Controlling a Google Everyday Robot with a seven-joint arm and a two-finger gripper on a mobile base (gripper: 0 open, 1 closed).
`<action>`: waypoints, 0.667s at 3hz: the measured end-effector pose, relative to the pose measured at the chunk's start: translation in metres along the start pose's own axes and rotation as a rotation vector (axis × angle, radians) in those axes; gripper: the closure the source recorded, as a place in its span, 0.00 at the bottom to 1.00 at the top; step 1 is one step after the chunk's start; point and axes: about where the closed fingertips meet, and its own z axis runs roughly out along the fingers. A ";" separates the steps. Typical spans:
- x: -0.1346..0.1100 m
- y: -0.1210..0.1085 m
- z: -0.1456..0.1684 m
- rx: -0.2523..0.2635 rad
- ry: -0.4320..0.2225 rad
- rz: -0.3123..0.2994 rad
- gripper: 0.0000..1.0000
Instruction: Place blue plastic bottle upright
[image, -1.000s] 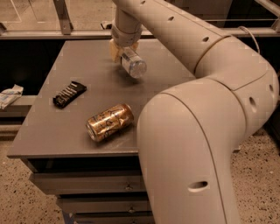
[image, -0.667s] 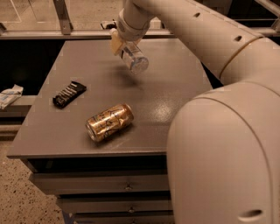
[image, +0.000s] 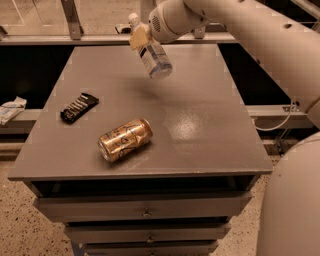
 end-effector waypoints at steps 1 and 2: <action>-0.005 0.003 -0.013 -0.092 -0.137 0.032 1.00; -0.008 0.003 -0.027 -0.165 -0.260 0.037 1.00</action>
Offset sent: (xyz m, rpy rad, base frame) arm -0.0234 -0.0314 0.0409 0.4122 -0.2289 0.1202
